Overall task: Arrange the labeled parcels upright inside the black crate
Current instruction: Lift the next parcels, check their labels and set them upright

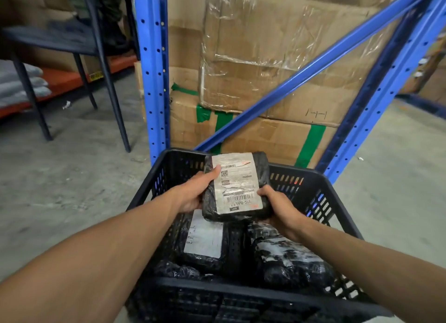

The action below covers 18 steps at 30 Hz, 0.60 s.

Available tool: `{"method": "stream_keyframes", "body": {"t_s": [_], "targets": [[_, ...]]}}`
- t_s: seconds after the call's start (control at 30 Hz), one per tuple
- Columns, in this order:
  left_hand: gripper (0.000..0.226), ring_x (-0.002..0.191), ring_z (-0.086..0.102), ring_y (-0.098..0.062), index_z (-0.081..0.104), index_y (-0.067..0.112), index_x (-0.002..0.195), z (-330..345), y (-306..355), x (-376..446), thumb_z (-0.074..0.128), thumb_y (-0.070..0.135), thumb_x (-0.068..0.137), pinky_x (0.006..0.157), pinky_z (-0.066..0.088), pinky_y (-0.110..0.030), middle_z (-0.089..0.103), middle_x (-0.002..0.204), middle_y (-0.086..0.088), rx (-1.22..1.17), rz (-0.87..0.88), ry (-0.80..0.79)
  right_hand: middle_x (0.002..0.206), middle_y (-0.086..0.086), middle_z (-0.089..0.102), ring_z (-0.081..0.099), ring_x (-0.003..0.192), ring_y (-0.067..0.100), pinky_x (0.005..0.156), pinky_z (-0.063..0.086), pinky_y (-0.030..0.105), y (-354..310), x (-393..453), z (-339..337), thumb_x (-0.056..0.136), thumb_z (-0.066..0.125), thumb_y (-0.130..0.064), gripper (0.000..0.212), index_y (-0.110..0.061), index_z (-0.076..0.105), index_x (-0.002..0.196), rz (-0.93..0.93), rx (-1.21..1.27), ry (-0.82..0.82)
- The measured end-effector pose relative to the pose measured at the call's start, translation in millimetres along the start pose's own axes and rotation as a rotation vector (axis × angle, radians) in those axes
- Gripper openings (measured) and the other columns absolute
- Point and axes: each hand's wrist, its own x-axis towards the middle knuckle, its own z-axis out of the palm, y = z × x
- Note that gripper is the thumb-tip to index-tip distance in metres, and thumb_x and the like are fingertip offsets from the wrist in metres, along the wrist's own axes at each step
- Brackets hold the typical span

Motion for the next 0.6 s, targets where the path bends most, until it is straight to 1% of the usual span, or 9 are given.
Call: {"method": "stream_keyframes", "body": {"t_s": [0.07, 0.13, 0.2, 0.27, 0.33, 0.37, 0.47, 0.53, 0.6], "targets": [[0.049, 0.116, 0.067, -0.027, 0.065, 0.013, 0.128, -5.7, 6.5, -8.1, 0.064, 0.046, 0.091, 0.104, 0.048, -0.050, 0.074, 0.119, -0.008, 0.043, 0.027, 0.010, 0.095, 0.007, 0.082, 0.078, 0.075, 0.018, 0.057, 0.059, 0.030, -4.1, 3.4, 0.7, 0.069, 0.063, -0.026, 0.033, -0.013, 0.073, 0.098, -0.039, 0.018, -0.023], [0.053, 0.108, 0.070, -0.021, 0.068, 0.014, 0.124, -14.0, 13.8, -17.6, 0.076, 0.043, 0.080, 0.095, 0.054, -0.043, 0.079, 0.108, -0.002, 0.094, 0.019, 0.017, 0.093, 0.007, 0.081, 0.077, 0.074, 0.020, 0.057, 0.058, 0.031, -12.0, 5.0, 0.5, 0.066, 0.064, -0.024, 0.028, -0.017, 0.071, 0.092, -0.092, 0.021, -0.041], [0.066, 0.103, 0.071, -0.018, 0.068, 0.015, 0.126, -19.6, 19.2, -25.2, 0.083, 0.042, 0.068, 0.085, 0.057, -0.038, 0.080, 0.104, 0.000, 0.128, -0.003, 0.000, 0.090, 0.011, 0.078, 0.073, 0.071, 0.022, 0.058, 0.057, 0.031, -24.3, 5.0, -0.3, 0.058, 0.067, -0.026, 0.031, -0.018, 0.075, 0.086, -0.122, 0.004, -0.070], [0.080, 0.108, 0.068, -0.018, 0.062, 0.019, 0.130, -20.3, 20.8, -30.1, 0.088, 0.044, 0.059, 0.090, 0.056, -0.041, 0.077, 0.112, 0.000, 0.184, 0.004, 0.015, 0.087, 0.015, 0.075, 0.070, 0.070, 0.025, 0.059, 0.055, 0.031, -37.1, 4.9, -0.7, 0.057, 0.065, -0.028, 0.036, -0.012, 0.076, 0.087, -0.125, -0.013, -0.096], [0.083, 0.114, 0.064, -0.018, 0.052, 0.030, 0.133, -21.9, 20.1, -32.0, 0.090, 0.041, 0.060, 0.095, 0.053, -0.044, 0.072, 0.121, 0.002, 0.207, 0.056, 0.077, 0.088, 0.017, 0.072, 0.067, 0.071, 0.027, 0.062, 0.052, 0.032, -46.6, 4.3, -1.4, 0.057, 0.063, -0.032, 0.049, -0.005, 0.071, 0.097, -0.110, -0.042, -0.121], [0.081, 0.114, 0.065, -0.019, 0.052, 0.033, 0.133, -23.1, 19.9, -32.7, 0.090, 0.041, 0.061, 0.095, 0.053, -0.045, 0.072, 0.121, 0.002, 0.186, 0.081, 0.073, 0.086, 0.016, 0.073, 0.068, 0.070, 0.025, 0.061, 0.052, 0.031, -50.5, 4.2, -2.5, 0.055, 0.063, -0.035, 0.054, -0.005, 0.071, 0.099, -0.104, -0.064, -0.138], [0.078, 0.102, 0.073, -0.020, 0.062, 0.027, 0.130, -27.3, 23.0, -37.5, 0.087, 0.046, 0.058, 0.077, 0.060, -0.037, 0.077, 0.113, -0.003, 0.093, 0.126, -0.027, 0.081, 0.011, 0.077, 0.070, 0.064, 0.020, 0.057, 0.054, 0.026, -62.1, 2.0, -4.8, 0.052, 0.066, -0.039, 0.049, -0.009, 0.075, 0.089, -0.083, -0.129, -0.187], [0.077, 0.099, 0.075, -0.021, 0.069, 0.020, 0.122, -26.0, 25.5, -42.4, 0.090, 0.051, 0.054, 0.072, 0.061, -0.034, 0.077, 0.113, -0.007, 0.175, 0.072, -0.107, 0.088, 0.012, 0.076, 0.071, 0.074, 0.022, 0.065, 0.055, 0.027, -67.8, 1.5, -1.7, 0.056, 0.071, -0.034, 0.042, -0.012, 0.076, 0.091, -0.112, -0.159, -0.168], [0.064, 0.100, 0.075, -0.023, 0.078, 0.016, 0.109, -26.2, 24.1, -43.7, 0.090, 0.049, 0.055, 0.075, 0.060, -0.033, 0.077, 0.114, -0.010, 0.222, -0.005, -0.162, 0.103, 0.017, 0.073, 0.068, 0.090, 0.026, 0.081, 0.053, 0.038, -65.2, 4.1, 4.8, 0.072, 0.076, -0.030, 0.042, -0.012, 0.073, 0.109, -0.162, -0.150, -0.078]]}}
